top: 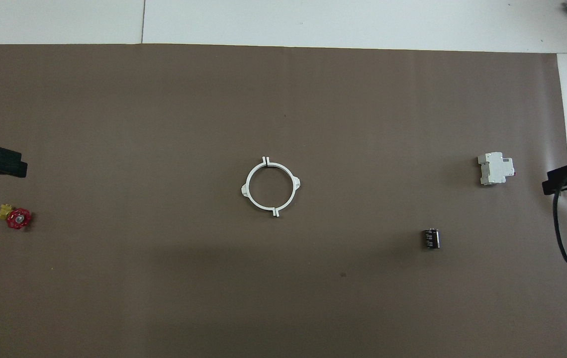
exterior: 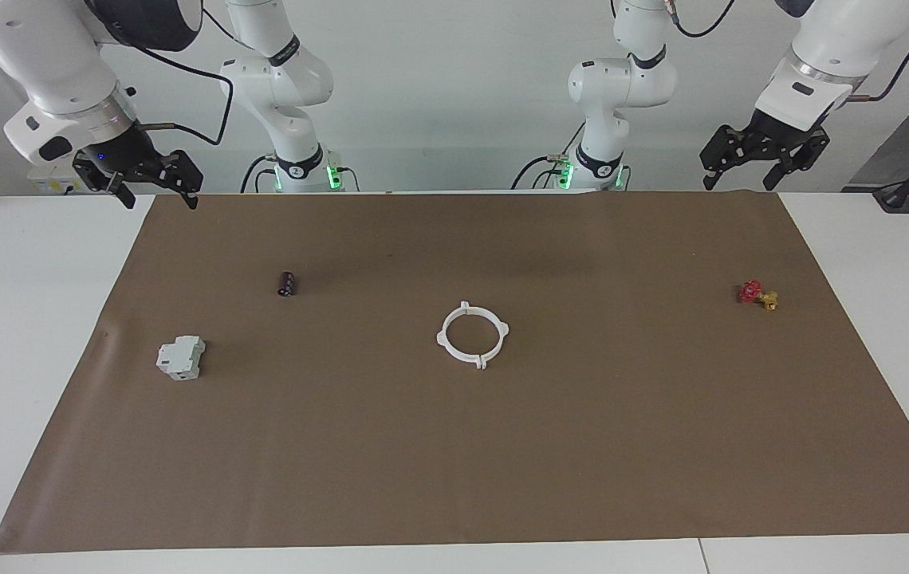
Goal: Assemble drain pipe with both arms
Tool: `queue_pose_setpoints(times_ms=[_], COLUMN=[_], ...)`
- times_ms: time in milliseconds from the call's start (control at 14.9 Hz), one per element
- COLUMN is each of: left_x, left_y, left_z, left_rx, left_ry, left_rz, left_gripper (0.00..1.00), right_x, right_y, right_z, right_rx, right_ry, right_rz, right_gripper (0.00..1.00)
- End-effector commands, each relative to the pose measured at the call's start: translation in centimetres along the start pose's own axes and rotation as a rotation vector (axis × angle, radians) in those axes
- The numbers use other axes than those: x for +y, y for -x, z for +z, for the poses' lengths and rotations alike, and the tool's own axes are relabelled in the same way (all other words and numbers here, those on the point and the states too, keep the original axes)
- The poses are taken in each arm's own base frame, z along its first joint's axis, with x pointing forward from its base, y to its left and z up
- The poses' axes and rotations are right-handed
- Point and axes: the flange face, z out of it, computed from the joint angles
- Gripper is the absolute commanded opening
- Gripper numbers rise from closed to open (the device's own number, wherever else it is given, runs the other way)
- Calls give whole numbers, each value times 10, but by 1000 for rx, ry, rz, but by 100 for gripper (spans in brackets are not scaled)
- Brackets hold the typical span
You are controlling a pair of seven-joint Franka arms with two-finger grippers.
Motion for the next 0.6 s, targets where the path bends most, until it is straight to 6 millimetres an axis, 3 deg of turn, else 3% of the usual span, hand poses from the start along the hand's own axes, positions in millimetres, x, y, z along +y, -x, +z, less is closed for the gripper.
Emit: queue_pose_setpoints(times_ms=[0,67,201,536], left_x=[22,35,24,12], left_y=[4,7,18,9], left_z=[-8,-11,-5,11], left_rx=[-15,4,30,91], left_ry=[-3,-1,2,29], left_rz=[-57,-78,-100,-30], left_gripper=[100,100,100,100], right_x=[0,0,0,-1], right_y=[2,2,2,2], right_z=[-3,-3,-3,-3], right_rx=[18,18,18,18], right_ry=[-17,-17,-17,-17], right_rz=[17,17,17,16], right_gripper=[100,100,100,100])
